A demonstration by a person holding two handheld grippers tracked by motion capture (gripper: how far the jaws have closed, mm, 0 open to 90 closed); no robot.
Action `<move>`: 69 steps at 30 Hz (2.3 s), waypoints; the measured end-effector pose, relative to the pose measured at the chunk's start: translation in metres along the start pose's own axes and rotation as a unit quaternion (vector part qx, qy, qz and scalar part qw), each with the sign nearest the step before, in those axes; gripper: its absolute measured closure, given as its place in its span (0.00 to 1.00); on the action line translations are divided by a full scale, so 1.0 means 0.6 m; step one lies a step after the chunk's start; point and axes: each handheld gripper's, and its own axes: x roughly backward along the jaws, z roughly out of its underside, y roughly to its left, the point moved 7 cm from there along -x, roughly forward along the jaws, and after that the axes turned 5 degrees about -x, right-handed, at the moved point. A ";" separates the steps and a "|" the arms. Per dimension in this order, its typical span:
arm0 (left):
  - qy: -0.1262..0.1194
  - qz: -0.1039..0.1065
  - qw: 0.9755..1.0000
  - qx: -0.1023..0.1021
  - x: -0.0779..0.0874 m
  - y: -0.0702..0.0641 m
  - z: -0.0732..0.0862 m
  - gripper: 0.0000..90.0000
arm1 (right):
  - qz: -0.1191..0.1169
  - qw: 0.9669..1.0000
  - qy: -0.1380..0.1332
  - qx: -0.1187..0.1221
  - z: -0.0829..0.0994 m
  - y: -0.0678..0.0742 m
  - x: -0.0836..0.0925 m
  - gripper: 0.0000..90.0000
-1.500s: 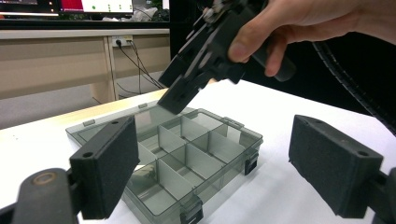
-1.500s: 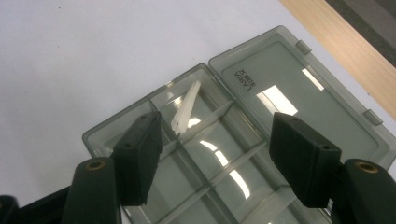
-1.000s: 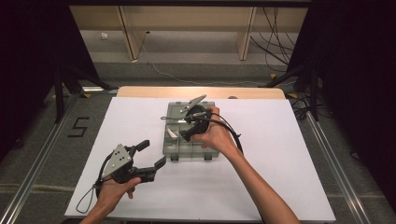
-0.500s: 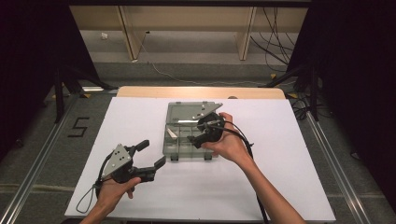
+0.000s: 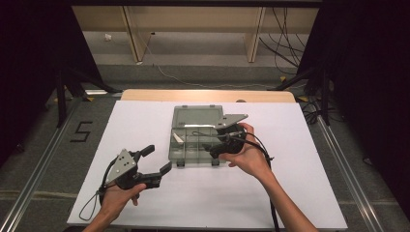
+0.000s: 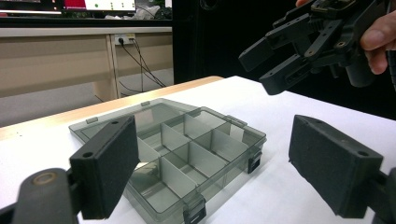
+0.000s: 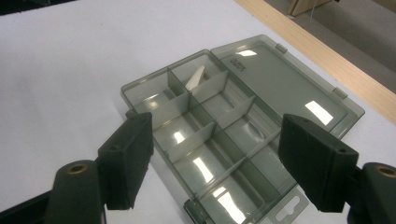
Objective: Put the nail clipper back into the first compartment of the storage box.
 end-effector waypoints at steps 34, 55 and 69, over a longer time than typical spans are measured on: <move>0.016 0.004 1.000 -0.018 0.006 0.002 0.002 0.17 | -0.017 0.996 -0.085 -0.036 0.041 0.003 0.052 0.25; 0.016 0.005 1.000 -0.018 0.006 0.001 0.002 0.17 | -0.014 0.989 -0.139 -0.055 0.078 0.013 0.083 0.22; 0.019 0.007 1.000 -0.020 0.005 0.000 0.003 0.17 | -0.010 0.985 -0.156 -0.078 0.114 0.009 0.097 0.19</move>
